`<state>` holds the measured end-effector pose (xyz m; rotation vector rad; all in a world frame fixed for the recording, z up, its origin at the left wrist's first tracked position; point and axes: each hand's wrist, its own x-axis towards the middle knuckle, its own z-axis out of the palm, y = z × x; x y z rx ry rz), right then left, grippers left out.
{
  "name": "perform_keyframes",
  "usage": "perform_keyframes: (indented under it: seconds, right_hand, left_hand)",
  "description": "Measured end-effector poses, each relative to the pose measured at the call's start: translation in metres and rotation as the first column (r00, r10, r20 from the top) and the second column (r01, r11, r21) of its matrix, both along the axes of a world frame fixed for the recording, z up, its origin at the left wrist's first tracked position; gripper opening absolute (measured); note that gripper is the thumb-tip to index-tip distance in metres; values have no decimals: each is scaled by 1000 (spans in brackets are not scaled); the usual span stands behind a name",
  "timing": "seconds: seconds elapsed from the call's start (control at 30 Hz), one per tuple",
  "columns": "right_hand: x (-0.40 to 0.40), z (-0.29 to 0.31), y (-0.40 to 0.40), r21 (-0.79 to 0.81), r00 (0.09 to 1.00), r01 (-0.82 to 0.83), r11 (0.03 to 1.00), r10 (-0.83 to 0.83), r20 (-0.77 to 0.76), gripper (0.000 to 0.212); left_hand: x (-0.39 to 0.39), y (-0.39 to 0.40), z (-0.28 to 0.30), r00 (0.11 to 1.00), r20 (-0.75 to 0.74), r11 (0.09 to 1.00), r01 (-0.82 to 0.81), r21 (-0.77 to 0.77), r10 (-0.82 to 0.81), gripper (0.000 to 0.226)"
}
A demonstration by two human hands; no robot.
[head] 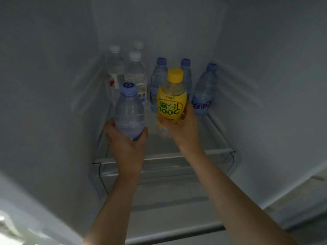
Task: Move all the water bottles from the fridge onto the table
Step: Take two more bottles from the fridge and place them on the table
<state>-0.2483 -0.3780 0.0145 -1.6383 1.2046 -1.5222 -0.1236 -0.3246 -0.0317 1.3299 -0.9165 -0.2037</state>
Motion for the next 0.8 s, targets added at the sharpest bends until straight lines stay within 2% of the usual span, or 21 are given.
perform_keyframes:
  seconds: [0.13,0.3,0.4,0.5,0.63,0.8]
  right_hand:
    - [-23,14,45,-57,999,30,998,-30,12,52]
    - [-44,5,118,-18,990,136,991,-135,52,45]
    - [-52,-6,168,13,970,230,973,-230,80,46]
    - [-60,-21,221,34,934,341,939,-343,98,52]
    - [-75,-43,303,88,858,499,862,-506,89,54]
    - [-94,-71,410,232,696,687,689,-715,61,51]
  left_hand:
    - [-19,23,9,993,-48,993,103,-52,-106,73]
    - [-41,73,21,965,-86,967,243,-77,-249,73]
    - [-47,110,20,921,-71,924,382,-22,-382,66]
    - [-50,150,8,862,-37,859,507,68,-506,58]
    - [-59,205,-10,771,33,763,621,176,-635,57]
    - [-87,272,-26,577,85,575,769,280,-812,61]
